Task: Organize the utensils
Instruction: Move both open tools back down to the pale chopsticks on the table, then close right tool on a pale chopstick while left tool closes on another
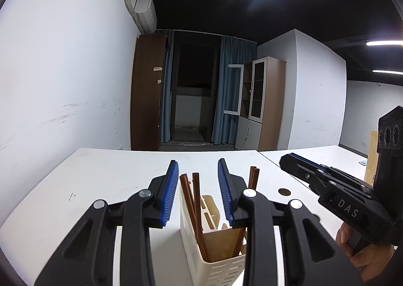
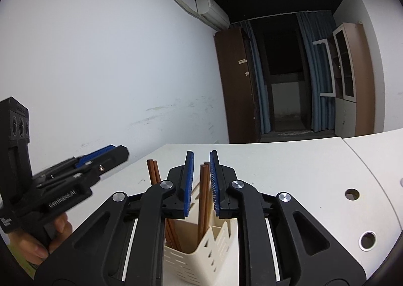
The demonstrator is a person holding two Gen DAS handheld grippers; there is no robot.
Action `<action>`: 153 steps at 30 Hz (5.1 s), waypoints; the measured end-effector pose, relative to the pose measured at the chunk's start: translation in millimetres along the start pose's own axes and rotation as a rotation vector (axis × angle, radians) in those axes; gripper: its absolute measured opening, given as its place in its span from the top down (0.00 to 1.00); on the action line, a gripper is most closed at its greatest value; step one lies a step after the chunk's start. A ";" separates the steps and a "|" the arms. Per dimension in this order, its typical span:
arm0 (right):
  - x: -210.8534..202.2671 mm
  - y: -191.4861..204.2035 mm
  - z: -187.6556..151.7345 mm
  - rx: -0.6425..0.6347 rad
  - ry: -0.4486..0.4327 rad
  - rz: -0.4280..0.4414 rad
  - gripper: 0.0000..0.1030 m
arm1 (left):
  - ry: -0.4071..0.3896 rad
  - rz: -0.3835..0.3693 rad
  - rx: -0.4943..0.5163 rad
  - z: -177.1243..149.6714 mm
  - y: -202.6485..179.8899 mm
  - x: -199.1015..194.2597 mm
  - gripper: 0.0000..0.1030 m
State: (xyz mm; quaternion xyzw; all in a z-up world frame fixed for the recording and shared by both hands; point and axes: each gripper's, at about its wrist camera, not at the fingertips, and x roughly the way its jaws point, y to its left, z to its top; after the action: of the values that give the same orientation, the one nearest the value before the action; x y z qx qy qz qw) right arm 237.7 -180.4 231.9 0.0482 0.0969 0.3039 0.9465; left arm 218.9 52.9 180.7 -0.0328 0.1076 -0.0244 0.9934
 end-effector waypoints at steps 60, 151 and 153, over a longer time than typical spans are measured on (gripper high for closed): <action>1.5 47.5 -179.7 -0.033 0.617 -0.166 0.47 | 0.324 0.022 0.011 -120.0 20.7 -56.0 0.37; -1.6 46.2 -217.9 -0.057 0.727 -0.162 0.94 | 0.758 -0.006 0.098 -219.8 -1.0 27.4 0.84; -0.9 46.2 -218.5 -0.057 0.727 -0.162 0.94 | 0.765 -0.004 0.096 -218.7 1.0 30.4 0.91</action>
State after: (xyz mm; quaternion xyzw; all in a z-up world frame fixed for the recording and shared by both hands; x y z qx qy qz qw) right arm 164.4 -136.4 25.6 -0.0970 0.4220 0.2279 0.8721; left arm 201.5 39.1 -38.9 0.0249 0.4690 -0.0419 0.8819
